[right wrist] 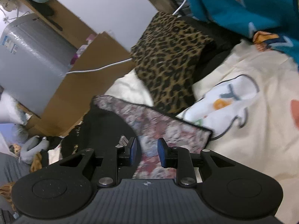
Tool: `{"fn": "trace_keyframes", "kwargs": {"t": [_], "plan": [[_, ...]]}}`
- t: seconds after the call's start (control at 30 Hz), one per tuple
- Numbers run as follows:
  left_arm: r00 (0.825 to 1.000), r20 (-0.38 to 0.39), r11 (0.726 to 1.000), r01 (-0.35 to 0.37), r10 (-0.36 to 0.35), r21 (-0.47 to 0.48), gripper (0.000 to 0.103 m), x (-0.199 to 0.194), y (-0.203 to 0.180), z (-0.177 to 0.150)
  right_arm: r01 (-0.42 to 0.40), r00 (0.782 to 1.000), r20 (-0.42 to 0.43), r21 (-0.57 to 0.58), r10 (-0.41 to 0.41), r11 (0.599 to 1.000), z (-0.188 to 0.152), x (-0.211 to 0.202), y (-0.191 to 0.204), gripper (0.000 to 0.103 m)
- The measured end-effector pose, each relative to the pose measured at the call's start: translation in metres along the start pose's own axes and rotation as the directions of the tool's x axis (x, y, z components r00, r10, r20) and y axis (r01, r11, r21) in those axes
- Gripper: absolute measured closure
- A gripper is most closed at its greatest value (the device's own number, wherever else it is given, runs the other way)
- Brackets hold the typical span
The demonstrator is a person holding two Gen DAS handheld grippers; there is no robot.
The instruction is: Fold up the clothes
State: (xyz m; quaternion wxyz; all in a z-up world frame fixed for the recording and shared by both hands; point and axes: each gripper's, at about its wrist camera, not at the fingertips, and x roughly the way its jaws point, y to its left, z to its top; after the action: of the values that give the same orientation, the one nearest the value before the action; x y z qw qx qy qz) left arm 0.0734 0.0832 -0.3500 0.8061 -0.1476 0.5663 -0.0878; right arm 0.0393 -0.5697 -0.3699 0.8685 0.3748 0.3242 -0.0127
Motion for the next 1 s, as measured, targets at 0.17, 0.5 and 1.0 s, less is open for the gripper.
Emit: {"fn": "trace_keyframes", "kwargs": {"t": [0.17, 0.5, 1.0], "plan": [[0.996, 0.028, 0.995, -0.089, 0.087, 0.054, 0.044, 0.000, 0.019, 0.014, -0.026, 0.998, -0.051, 0.004, 0.027, 1.000, -0.013, 0.011, 0.013, 0.076], [0.991, 0.025, 0.956, -0.133, 0.131, 0.262, 0.053, 0.036, -0.014, 0.018, -0.040, 0.993, -0.112, -0.008, 0.038, 0.999, -0.036, 0.021, 0.026, 0.076], [0.993, -0.003, 0.945, -0.109, 0.116, 0.308, 0.100, 0.031, -0.012, 0.010, -0.102, 0.977, -0.188, -0.004, 0.099, 0.995, -0.054, 0.037, 0.041, 0.076]]}}
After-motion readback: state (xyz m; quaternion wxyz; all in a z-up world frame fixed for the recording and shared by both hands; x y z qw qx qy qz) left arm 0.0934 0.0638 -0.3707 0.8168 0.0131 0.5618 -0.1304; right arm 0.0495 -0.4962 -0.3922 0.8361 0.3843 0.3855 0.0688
